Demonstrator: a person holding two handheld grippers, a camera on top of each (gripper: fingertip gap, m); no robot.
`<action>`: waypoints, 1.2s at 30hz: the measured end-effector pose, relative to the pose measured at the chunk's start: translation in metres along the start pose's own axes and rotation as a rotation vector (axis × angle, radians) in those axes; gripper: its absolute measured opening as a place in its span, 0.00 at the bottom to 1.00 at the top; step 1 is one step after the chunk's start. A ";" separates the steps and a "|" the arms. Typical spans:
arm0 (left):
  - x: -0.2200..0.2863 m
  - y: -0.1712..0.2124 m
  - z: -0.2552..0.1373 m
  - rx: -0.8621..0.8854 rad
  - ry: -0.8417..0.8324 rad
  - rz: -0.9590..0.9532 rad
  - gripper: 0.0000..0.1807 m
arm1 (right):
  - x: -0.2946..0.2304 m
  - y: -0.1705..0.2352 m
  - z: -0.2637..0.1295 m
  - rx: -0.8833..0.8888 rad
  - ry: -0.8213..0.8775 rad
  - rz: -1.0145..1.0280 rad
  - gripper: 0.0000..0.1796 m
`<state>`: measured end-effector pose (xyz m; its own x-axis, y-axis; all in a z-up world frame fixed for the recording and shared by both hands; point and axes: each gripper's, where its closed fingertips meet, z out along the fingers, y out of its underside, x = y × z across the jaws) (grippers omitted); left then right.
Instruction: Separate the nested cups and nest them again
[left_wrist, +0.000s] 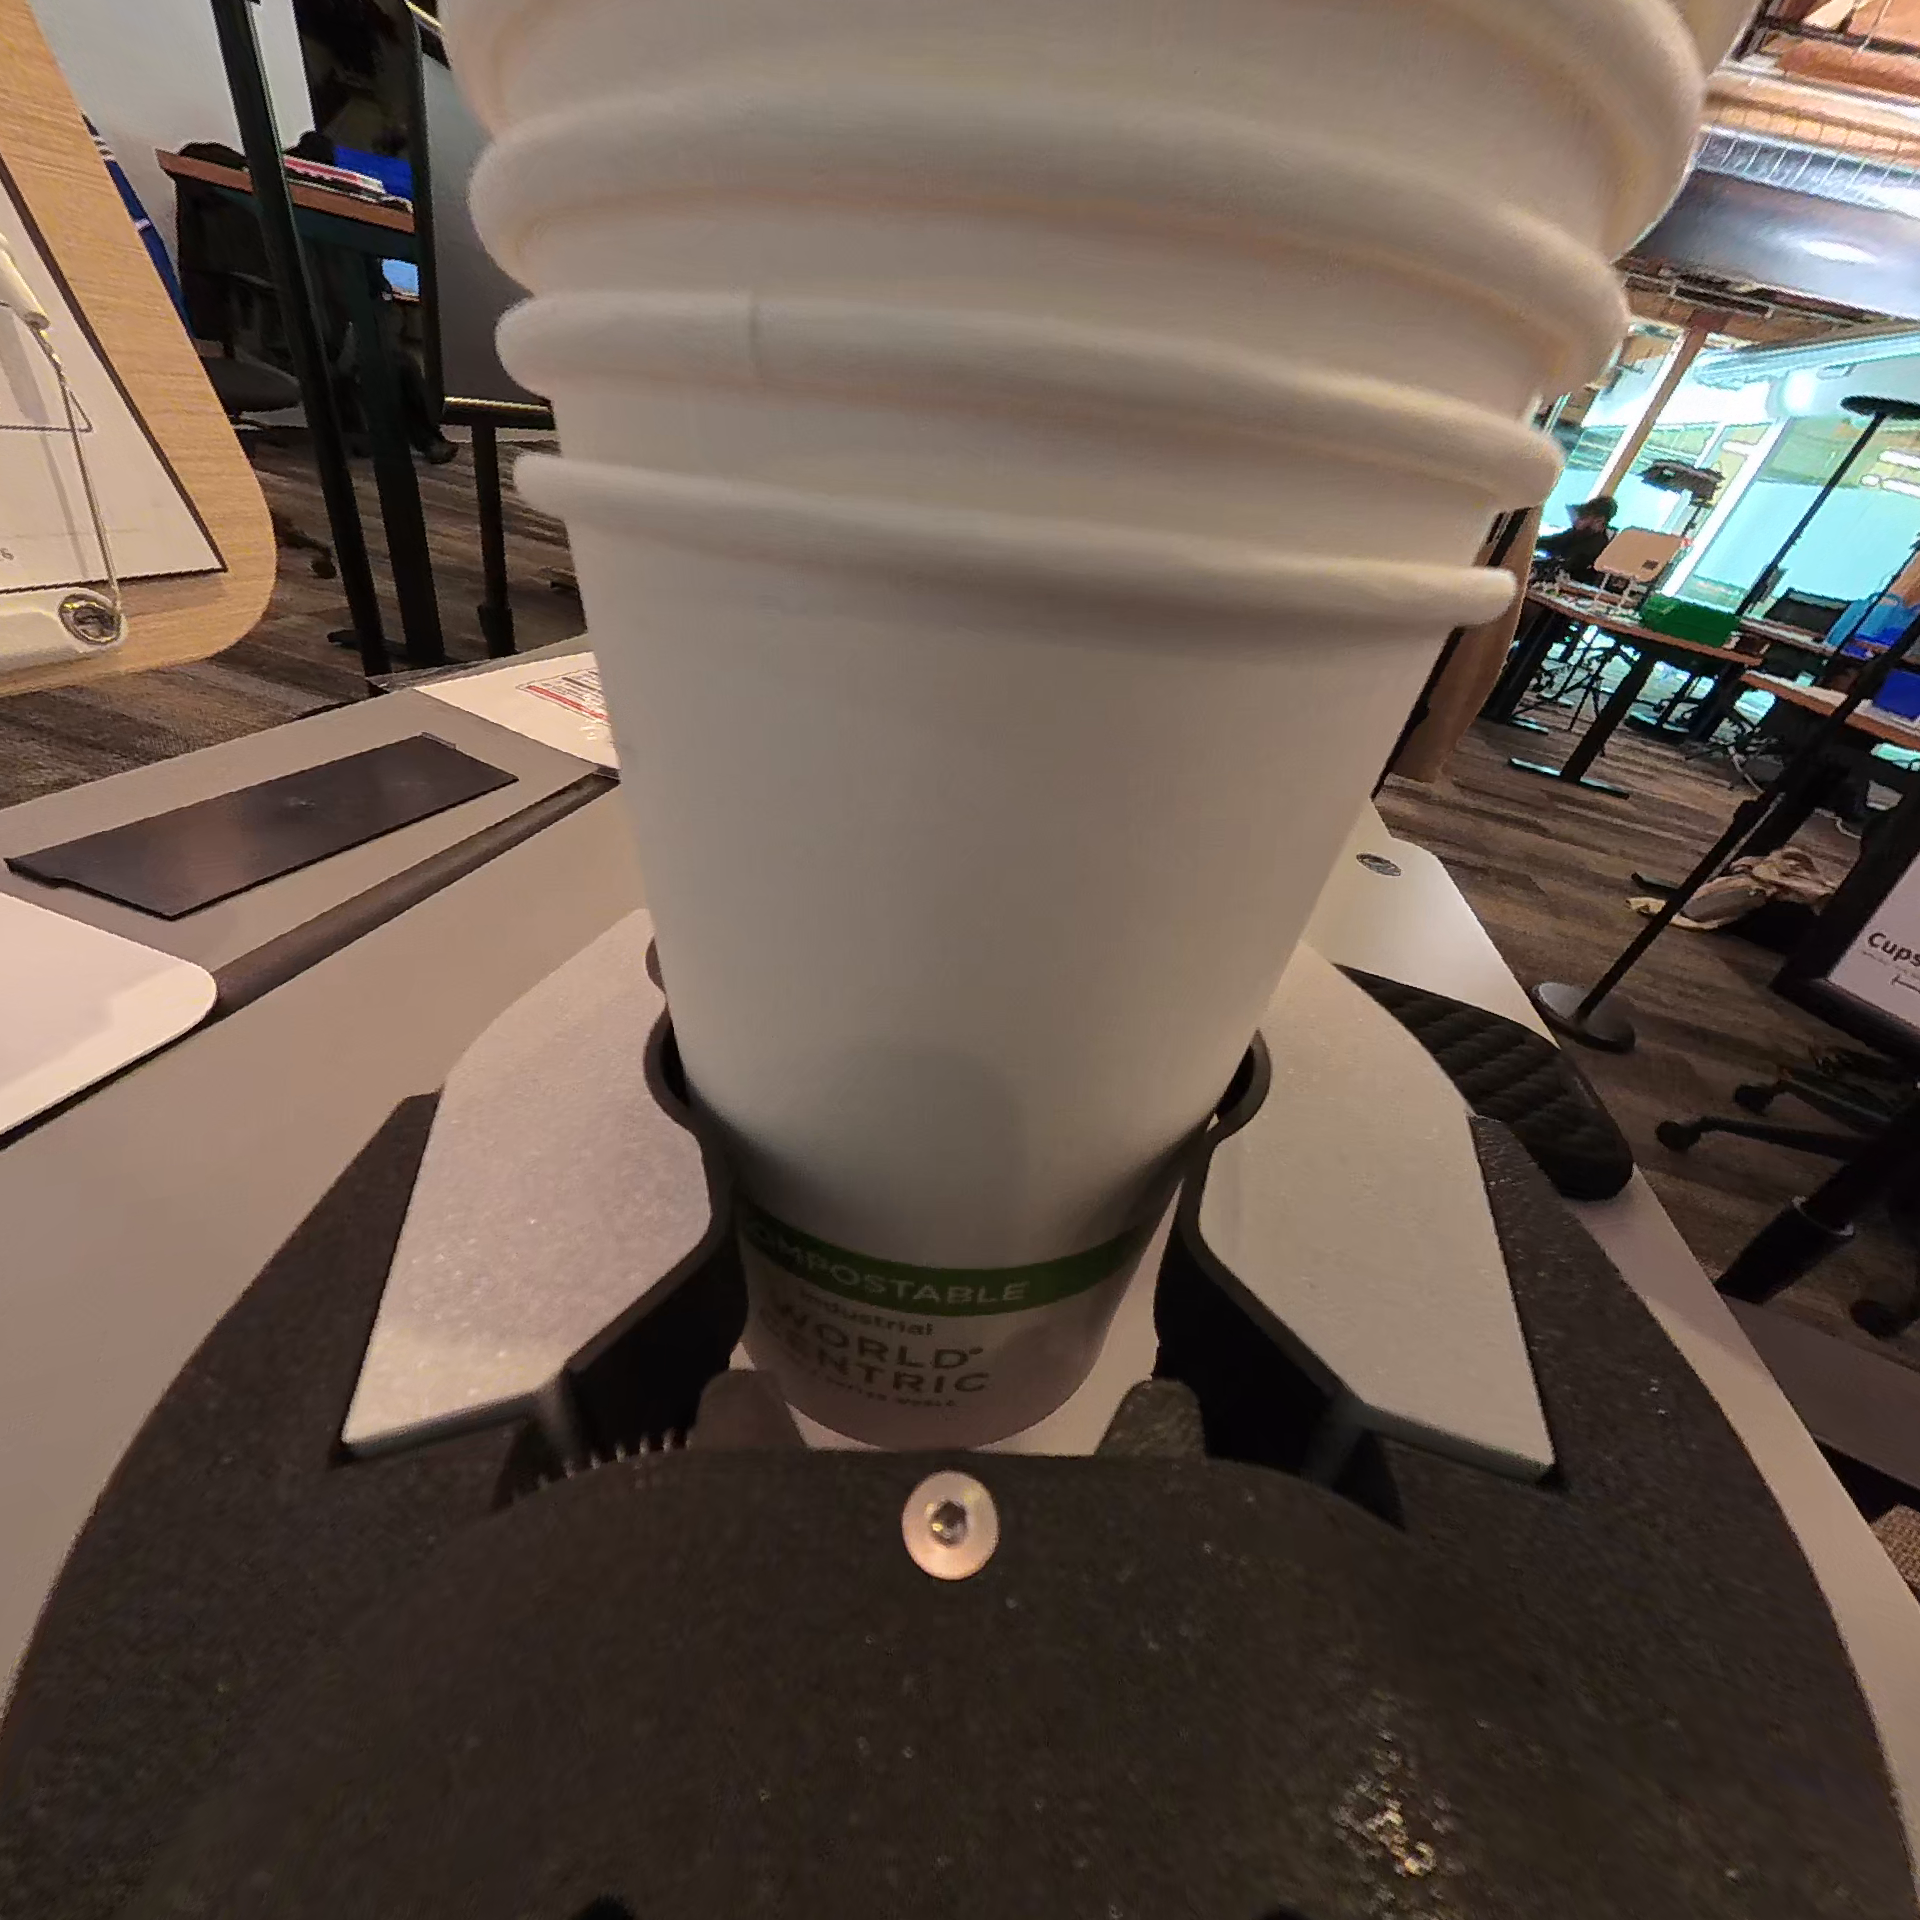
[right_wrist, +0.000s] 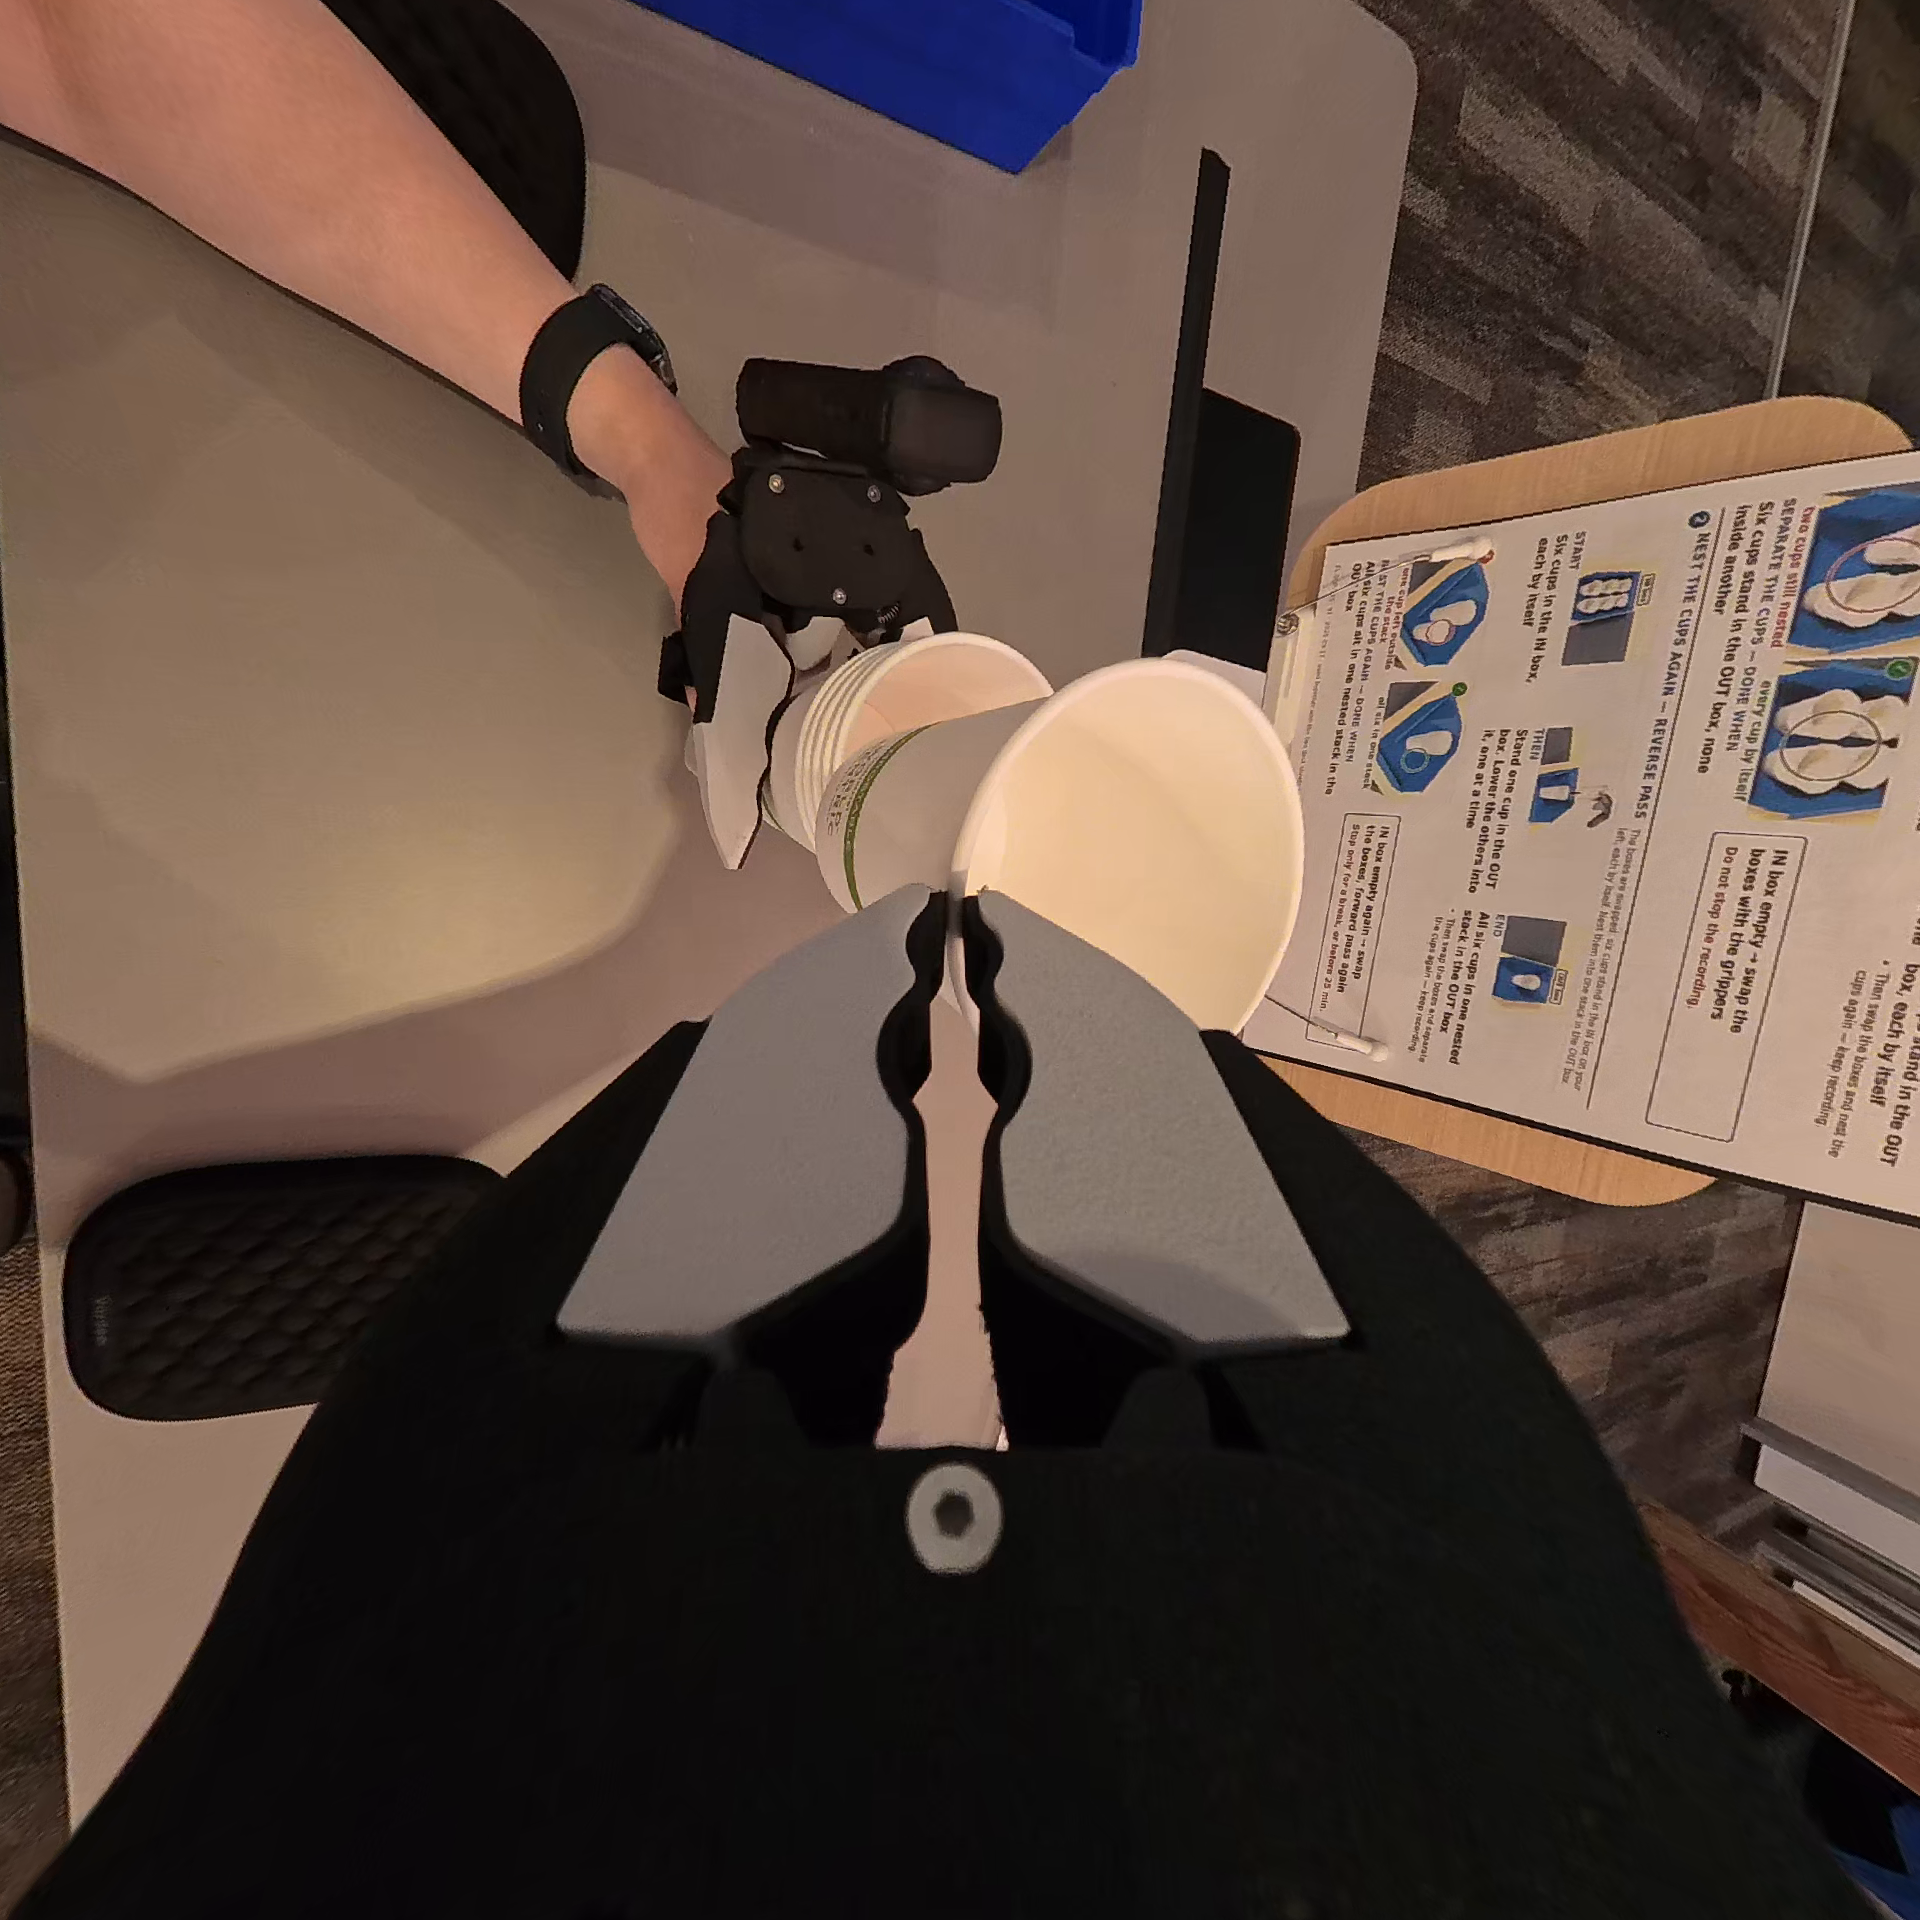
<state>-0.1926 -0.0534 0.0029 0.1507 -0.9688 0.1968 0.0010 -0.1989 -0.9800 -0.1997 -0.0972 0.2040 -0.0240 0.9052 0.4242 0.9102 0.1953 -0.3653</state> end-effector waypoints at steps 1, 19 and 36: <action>0.000 0.000 0.000 0.000 0.000 0.000 0.55 | 0.000 0.000 0.000 -0.003 -0.007 0.002 0.01; 0.000 0.000 0.000 -0.009 -0.003 0.015 0.55 | -0.001 -0.004 0.000 -0.038 -0.018 -0.024 0.02; -0.006 0.008 0.000 -0.029 -0.009 -0.003 0.55 | 0.011 0.027 -0.041 -0.087 0.072 0.044 0.02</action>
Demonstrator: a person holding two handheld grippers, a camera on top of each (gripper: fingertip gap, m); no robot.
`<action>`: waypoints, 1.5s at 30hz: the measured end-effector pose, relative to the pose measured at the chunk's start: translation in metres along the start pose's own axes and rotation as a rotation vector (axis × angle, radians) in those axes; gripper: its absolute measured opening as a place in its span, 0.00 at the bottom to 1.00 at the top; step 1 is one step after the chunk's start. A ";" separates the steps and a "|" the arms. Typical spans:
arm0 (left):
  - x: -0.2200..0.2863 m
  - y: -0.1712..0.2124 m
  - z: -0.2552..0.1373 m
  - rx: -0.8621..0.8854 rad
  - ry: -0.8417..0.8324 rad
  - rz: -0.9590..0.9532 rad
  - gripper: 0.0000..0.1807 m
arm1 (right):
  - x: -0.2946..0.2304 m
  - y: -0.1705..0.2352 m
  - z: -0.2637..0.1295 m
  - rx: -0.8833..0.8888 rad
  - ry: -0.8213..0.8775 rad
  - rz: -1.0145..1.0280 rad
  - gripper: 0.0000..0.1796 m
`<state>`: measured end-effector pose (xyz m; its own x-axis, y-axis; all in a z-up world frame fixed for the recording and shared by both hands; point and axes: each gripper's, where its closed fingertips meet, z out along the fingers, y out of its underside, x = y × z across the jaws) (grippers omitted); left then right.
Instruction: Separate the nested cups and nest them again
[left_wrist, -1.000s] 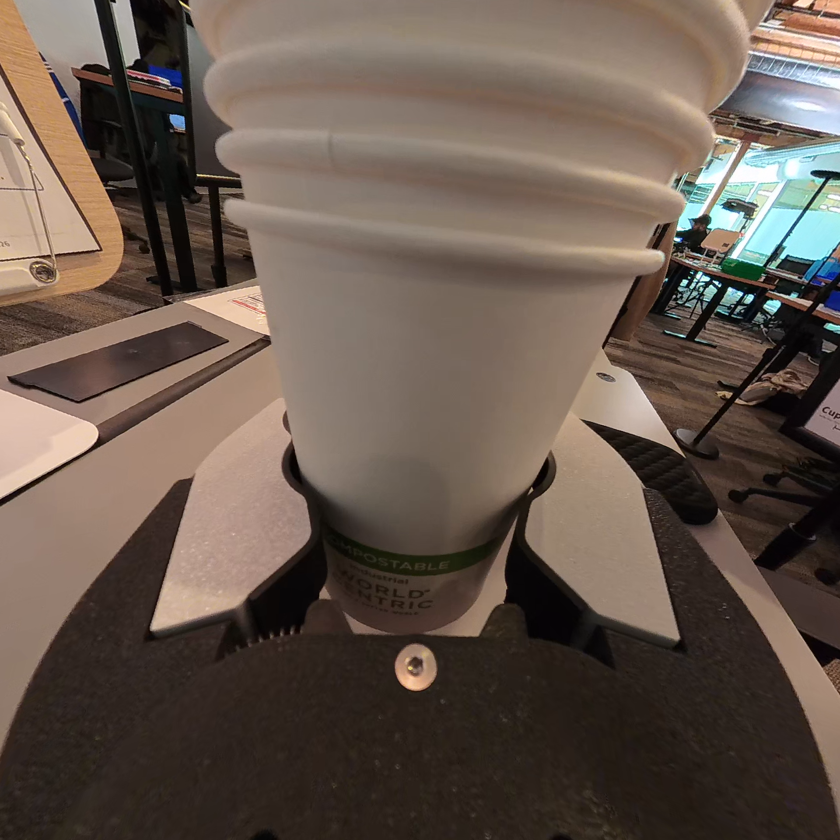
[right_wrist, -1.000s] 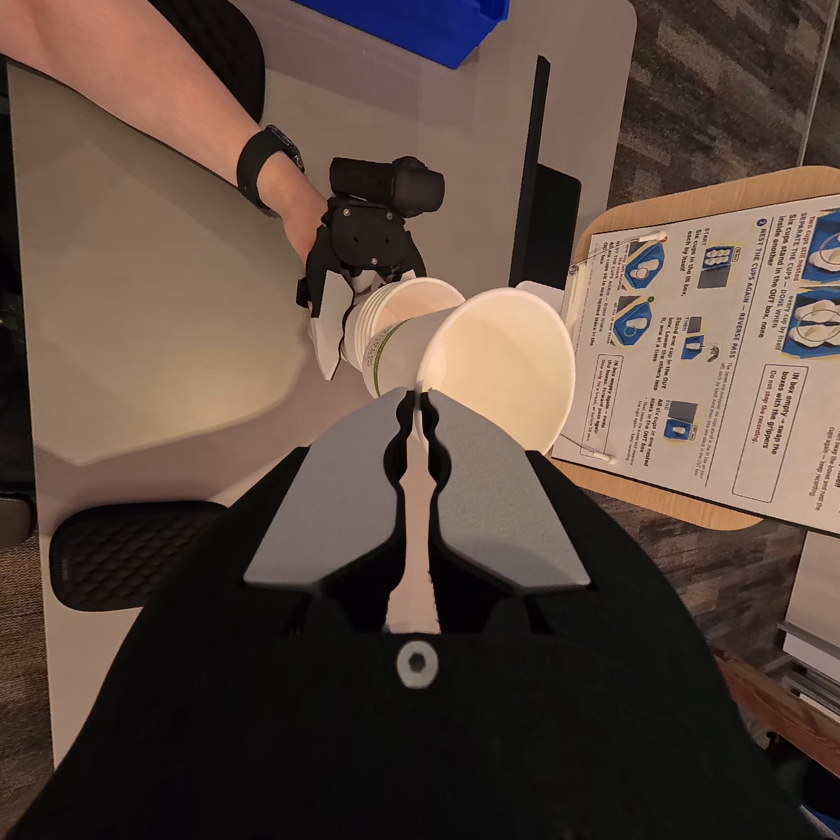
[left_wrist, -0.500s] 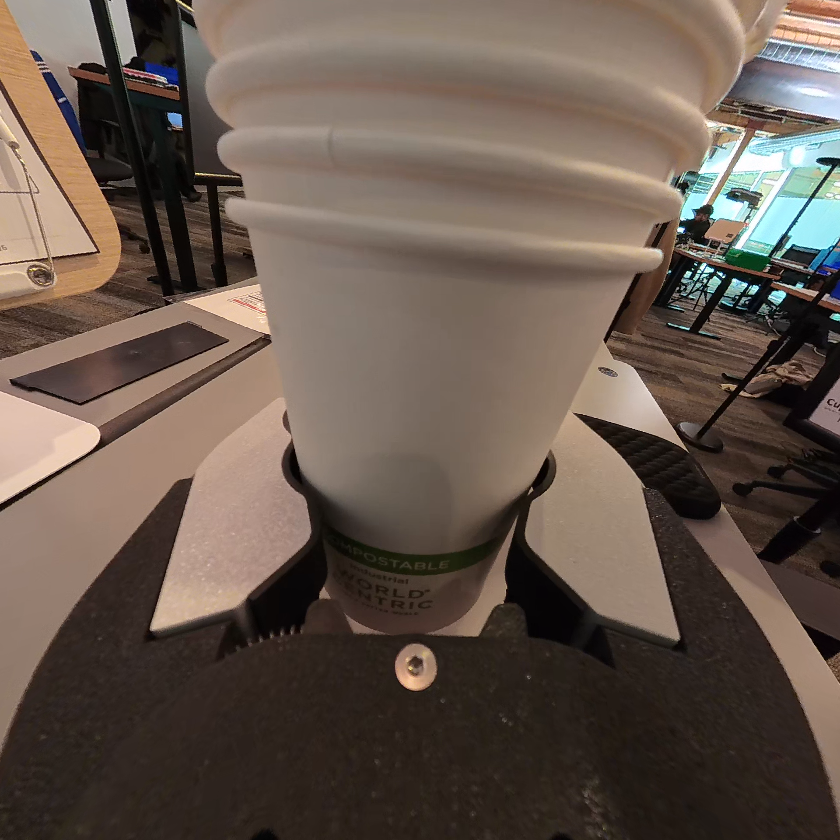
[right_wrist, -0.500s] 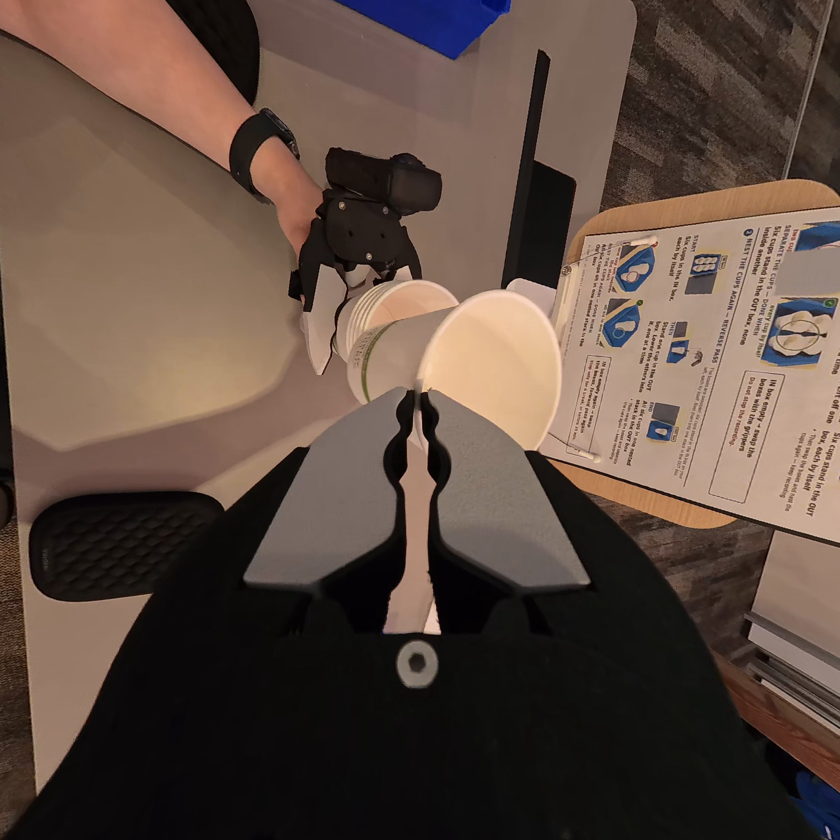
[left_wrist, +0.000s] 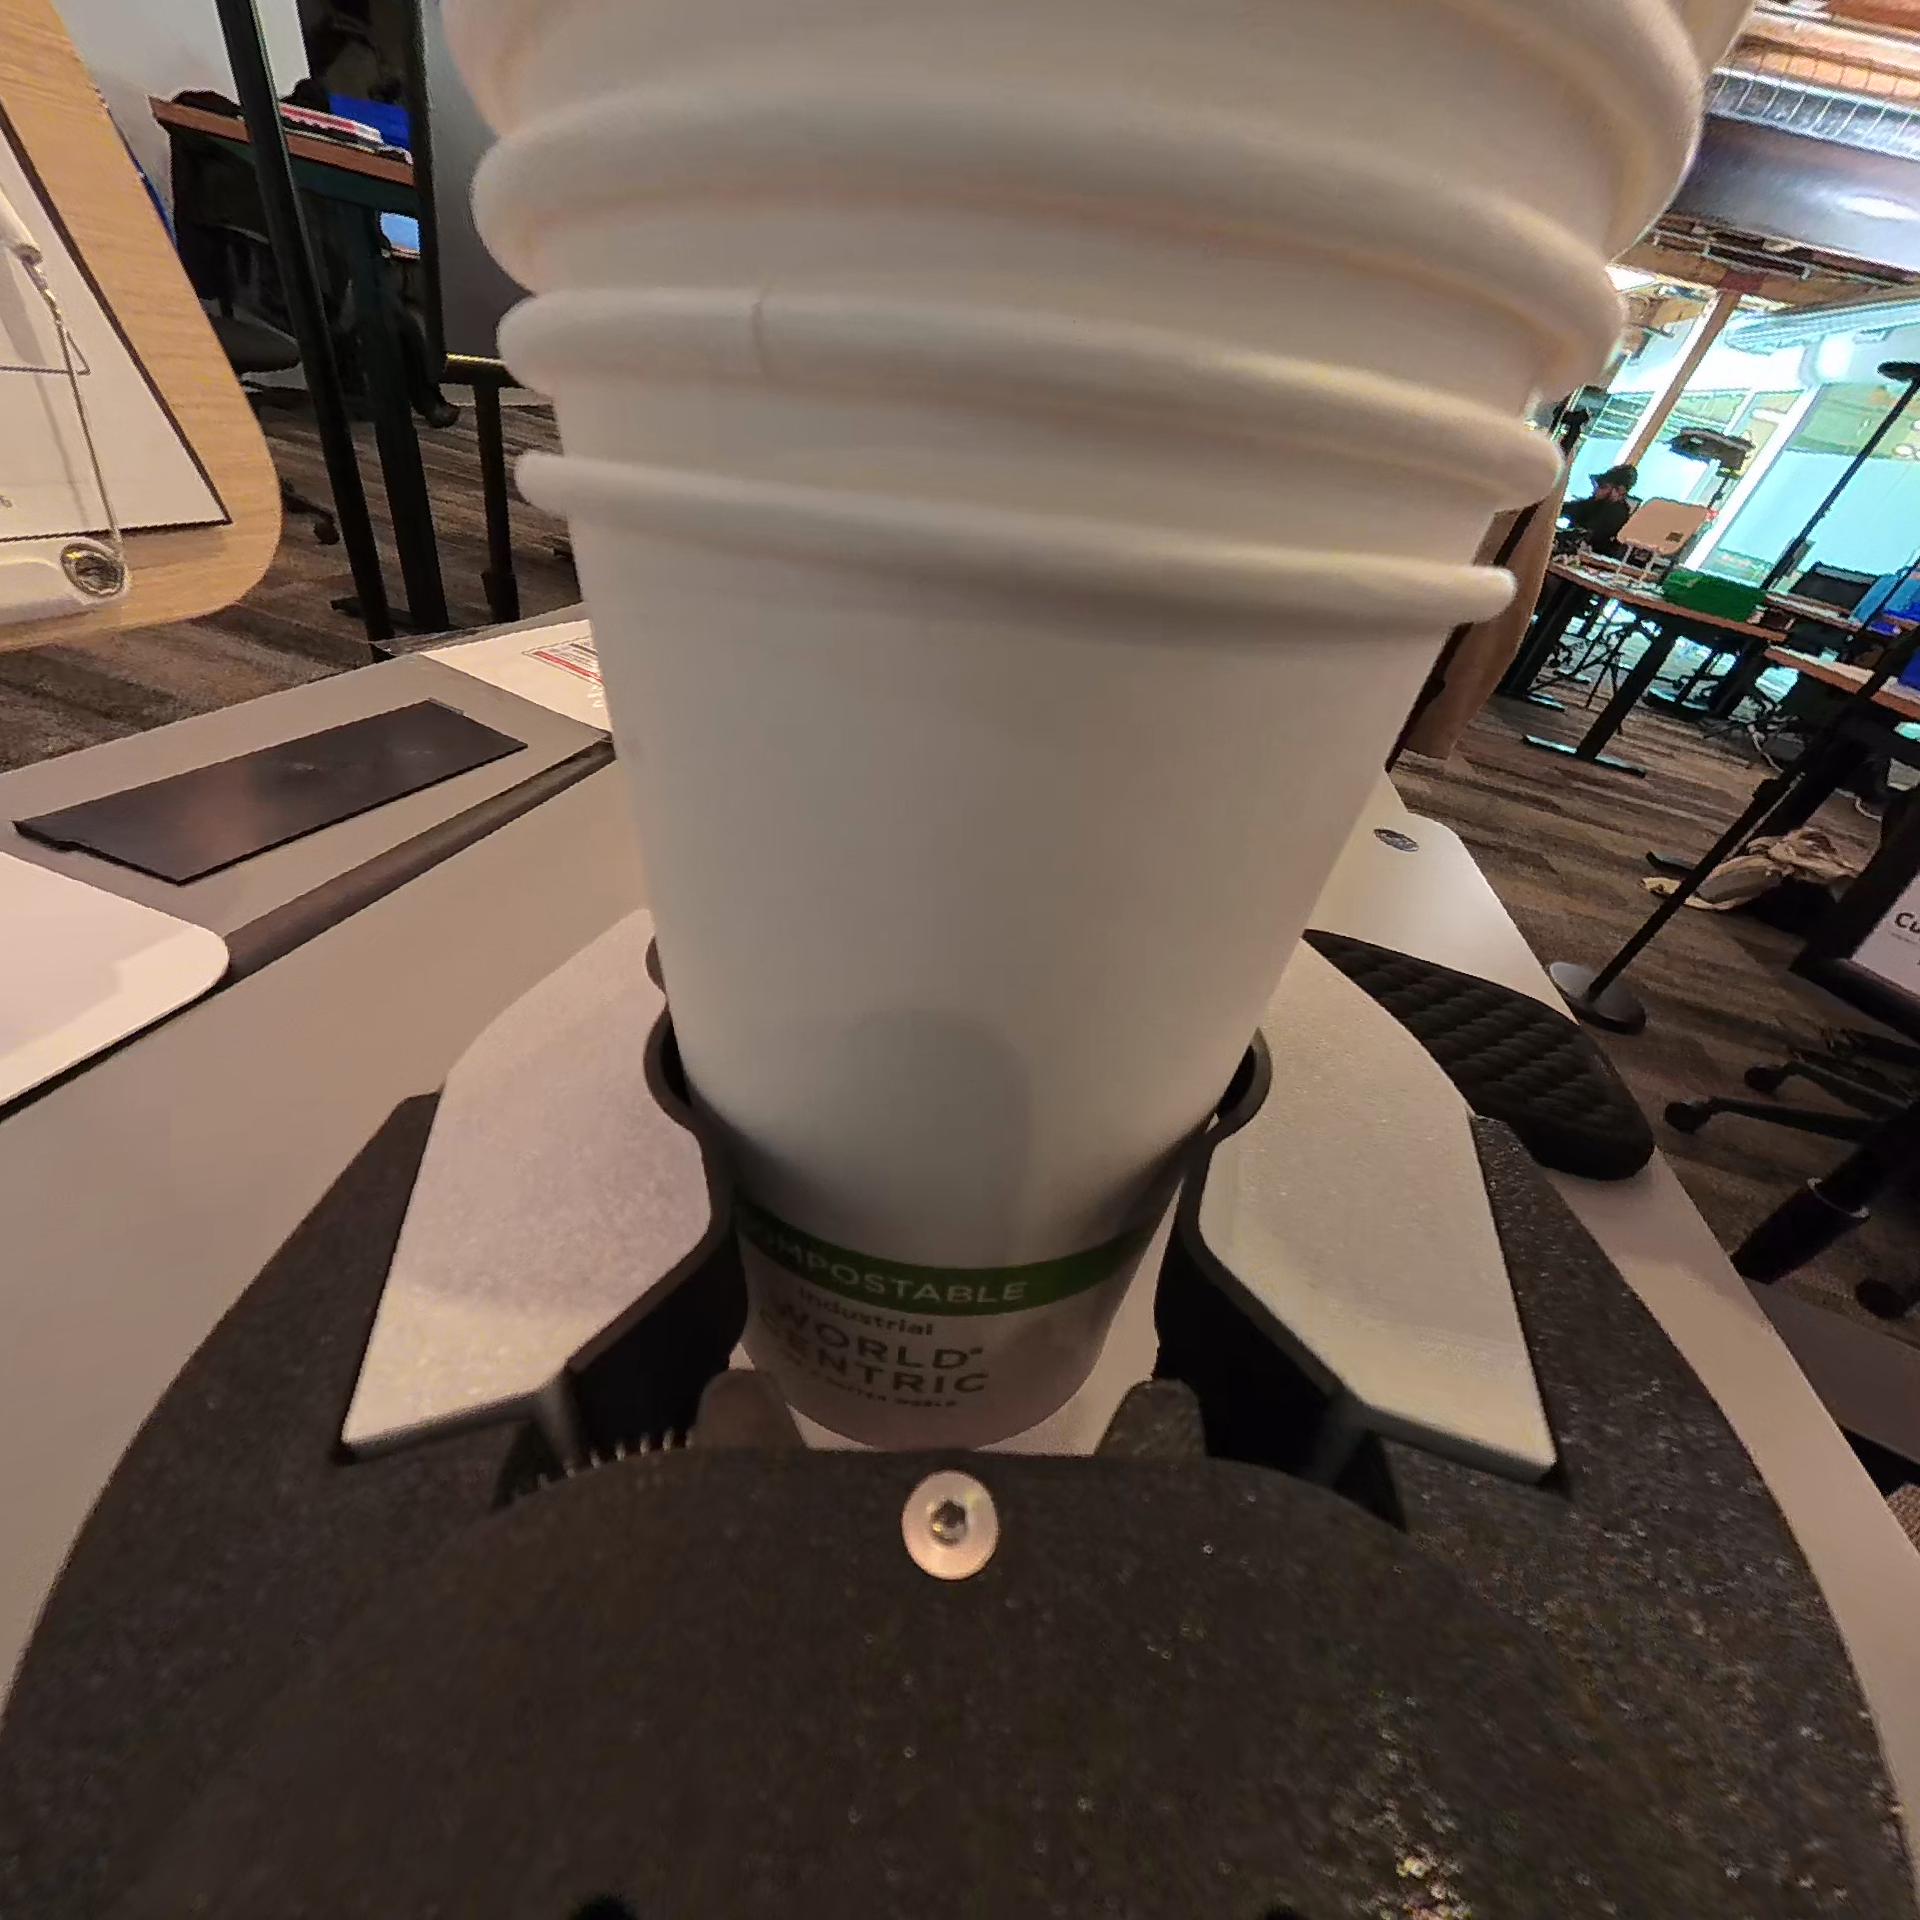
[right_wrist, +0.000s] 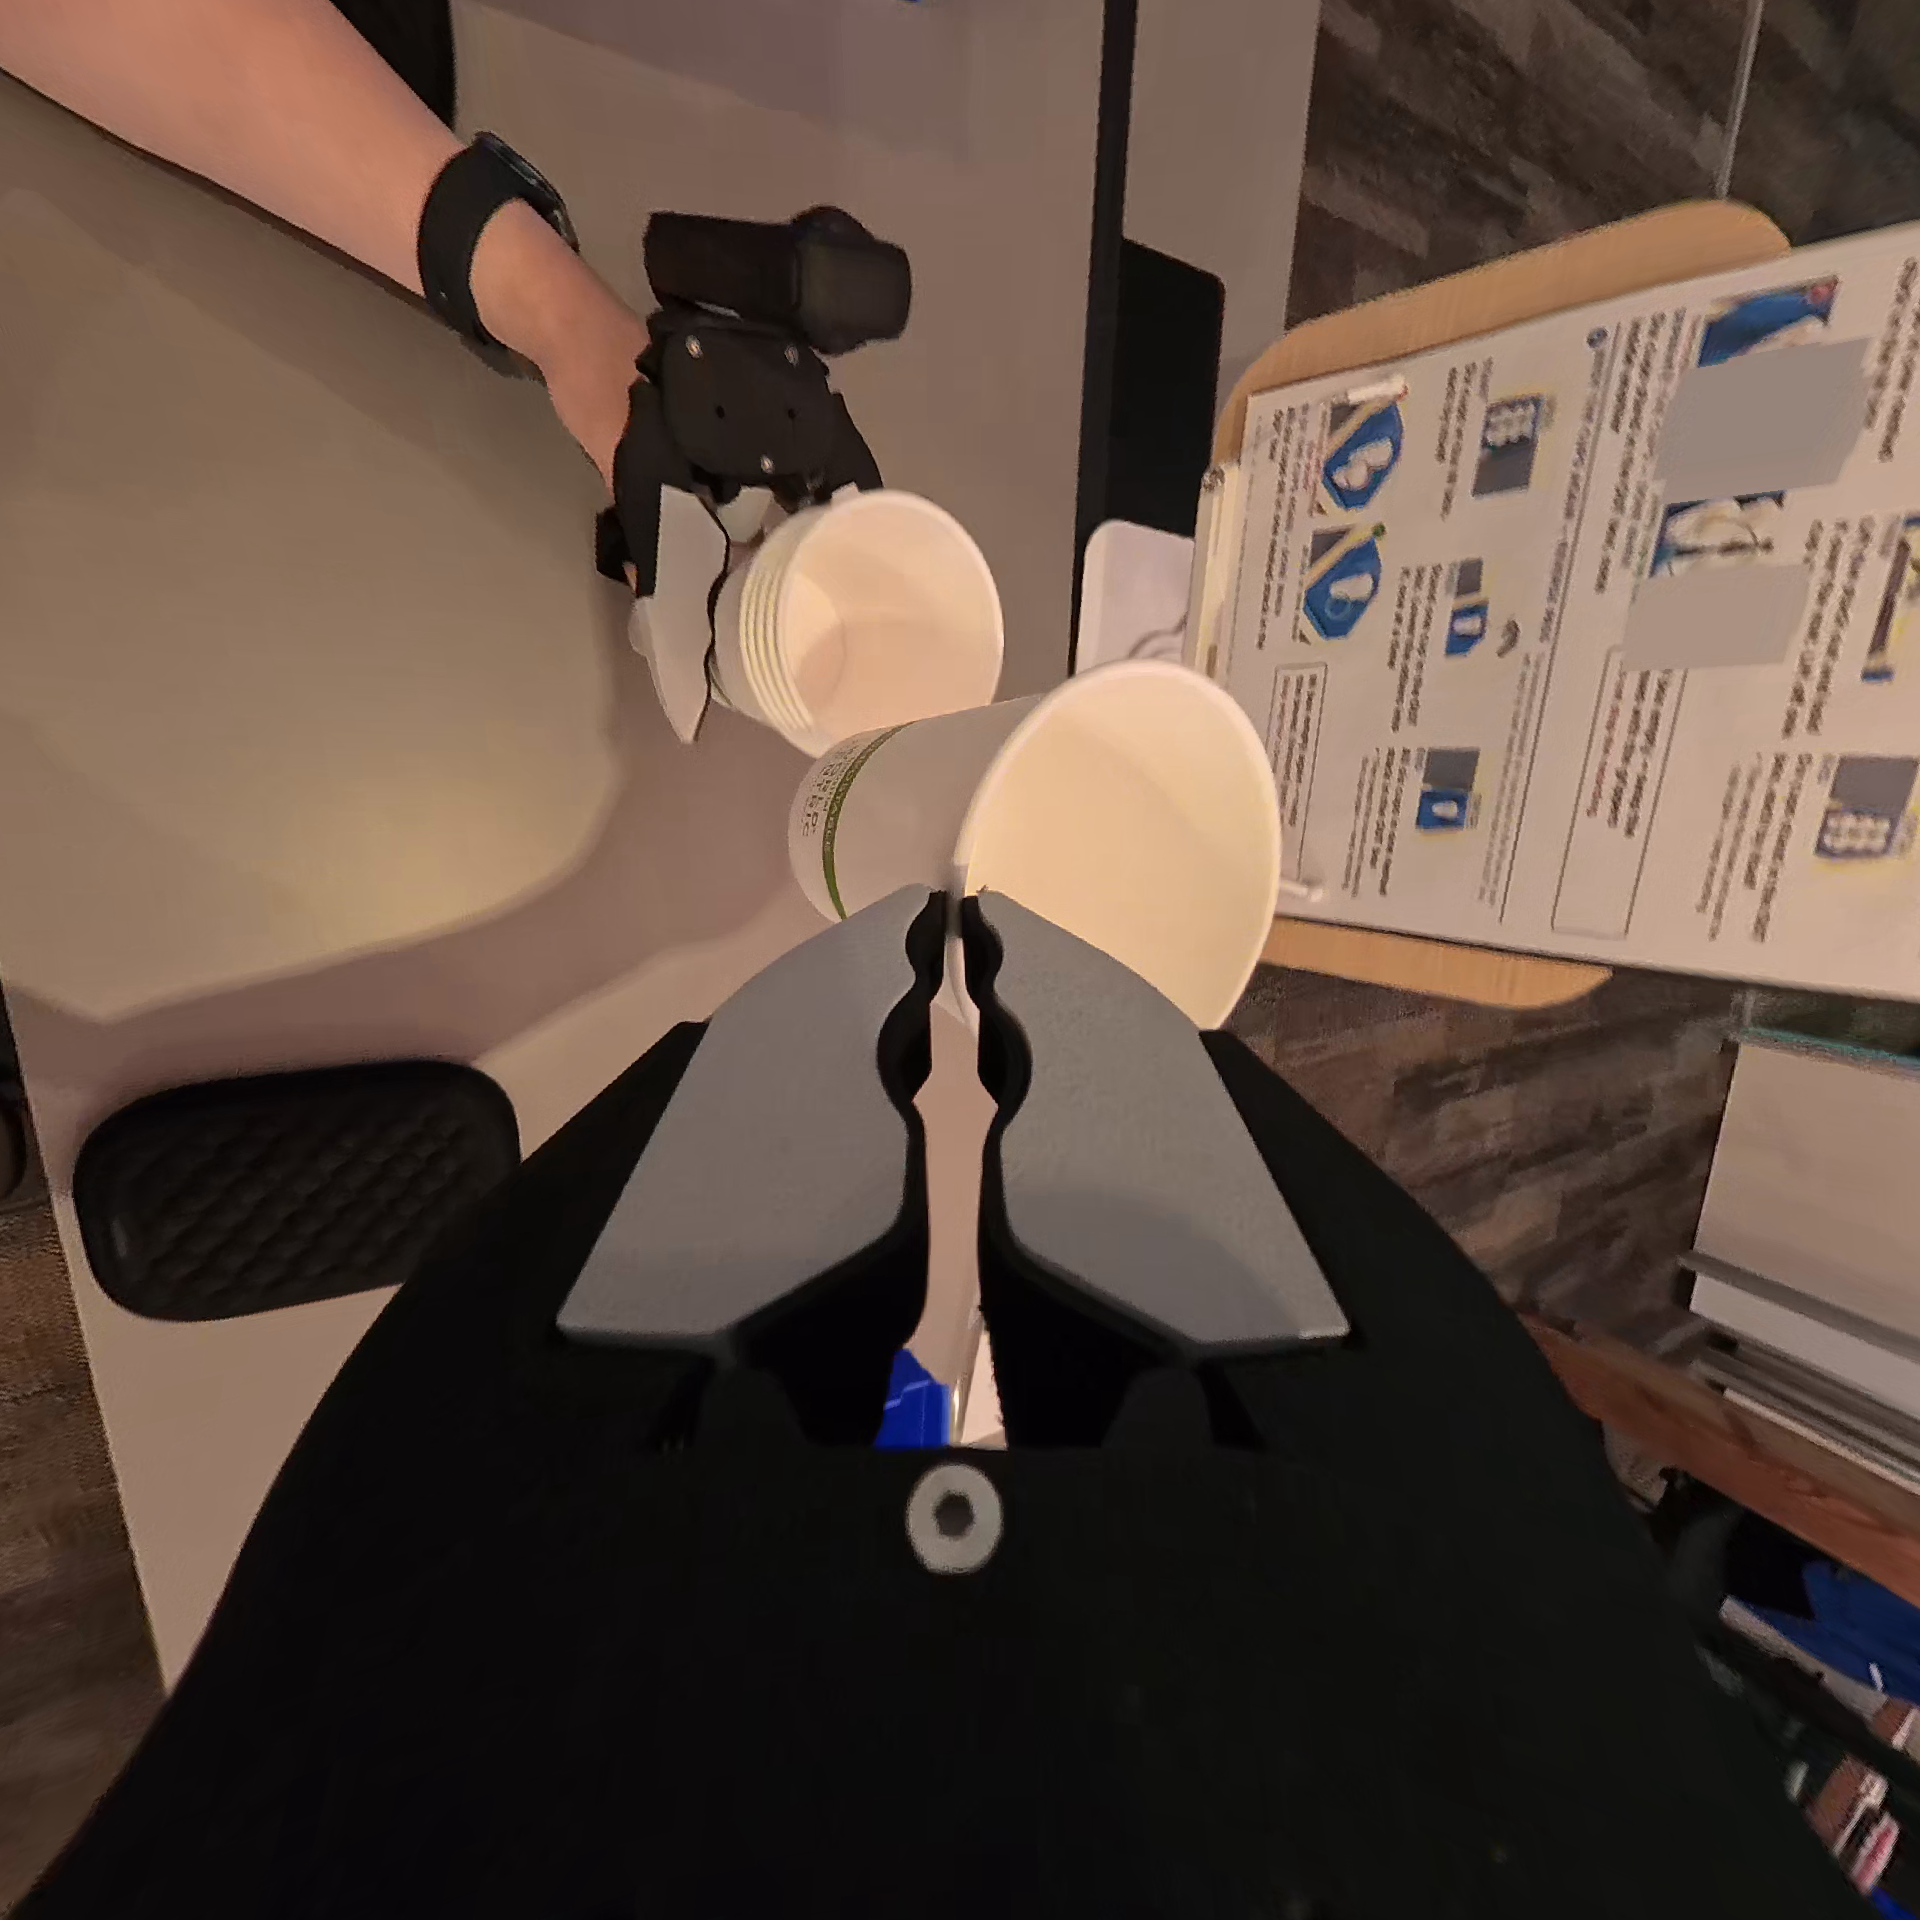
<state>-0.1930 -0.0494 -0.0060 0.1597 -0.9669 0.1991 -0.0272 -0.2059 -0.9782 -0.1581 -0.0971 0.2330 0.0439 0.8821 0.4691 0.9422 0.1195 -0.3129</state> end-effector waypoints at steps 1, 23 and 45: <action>-0.001 0.000 0.000 0.001 -0.002 -0.002 0.55 | 0.001 0.008 -0.006 -0.005 0.011 0.017 0.01; -0.007 -0.030 -0.020 0.099 -0.016 -0.028 0.55 | -0.010 0.300 -0.088 -0.214 0.228 0.578 0.01; -0.013 -0.039 -0.028 0.120 -0.047 -0.022 0.55 | -0.045 0.486 -0.009 -0.346 0.228 0.734 0.01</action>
<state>-0.2212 -0.0334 0.0311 0.2047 -0.9538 0.2201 0.0942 -0.2047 -0.9743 0.3009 -0.0826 0.0669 0.7161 0.5635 0.4118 0.6953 -0.6275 -0.3504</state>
